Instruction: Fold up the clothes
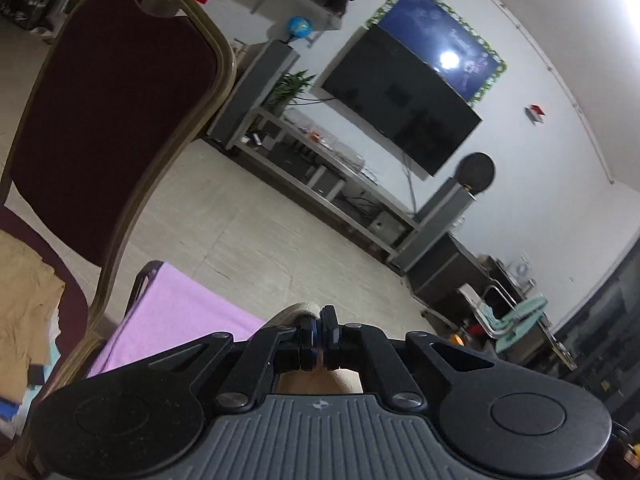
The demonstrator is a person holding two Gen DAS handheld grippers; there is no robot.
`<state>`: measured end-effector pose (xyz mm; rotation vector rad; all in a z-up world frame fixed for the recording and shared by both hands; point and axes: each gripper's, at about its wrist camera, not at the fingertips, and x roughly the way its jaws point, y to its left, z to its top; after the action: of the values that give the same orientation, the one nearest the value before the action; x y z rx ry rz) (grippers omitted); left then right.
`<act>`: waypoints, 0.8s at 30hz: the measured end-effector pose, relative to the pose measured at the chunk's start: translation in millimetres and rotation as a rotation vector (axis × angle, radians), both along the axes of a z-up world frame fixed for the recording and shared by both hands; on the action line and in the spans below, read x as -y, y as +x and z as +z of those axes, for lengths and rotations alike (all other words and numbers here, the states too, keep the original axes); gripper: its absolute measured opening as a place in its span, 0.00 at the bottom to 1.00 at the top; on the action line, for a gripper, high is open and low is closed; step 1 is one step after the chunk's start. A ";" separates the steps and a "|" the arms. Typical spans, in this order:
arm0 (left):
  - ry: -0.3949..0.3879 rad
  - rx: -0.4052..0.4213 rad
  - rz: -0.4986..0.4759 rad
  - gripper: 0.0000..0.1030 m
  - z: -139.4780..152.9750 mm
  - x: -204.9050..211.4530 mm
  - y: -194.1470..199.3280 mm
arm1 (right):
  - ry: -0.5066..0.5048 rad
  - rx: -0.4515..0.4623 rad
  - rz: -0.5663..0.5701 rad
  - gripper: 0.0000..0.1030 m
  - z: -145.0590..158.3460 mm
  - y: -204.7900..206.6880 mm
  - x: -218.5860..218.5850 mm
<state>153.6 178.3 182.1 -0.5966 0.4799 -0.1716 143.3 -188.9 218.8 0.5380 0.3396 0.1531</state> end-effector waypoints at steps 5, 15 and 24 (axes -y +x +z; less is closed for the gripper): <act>0.073 0.286 -0.046 0.01 44.5 7.0 -47.5 | -0.086 0.234 0.006 0.03 18.4 -39.5 -2.4; 0.108 -0.061 -0.027 0.02 -139.6 14.7 -79.1 | -0.066 -0.138 0.070 0.03 -160.2 -87.1 10.6; 0.077 -0.500 0.094 0.02 -327.1 3.2 -64.8 | 0.033 -0.618 0.027 0.03 -373.8 -93.4 -8.9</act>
<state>88.7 175.1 -145.0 -0.5847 0.9358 0.0904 50.0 -180.1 -155.0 0.6070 0.9479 0.0141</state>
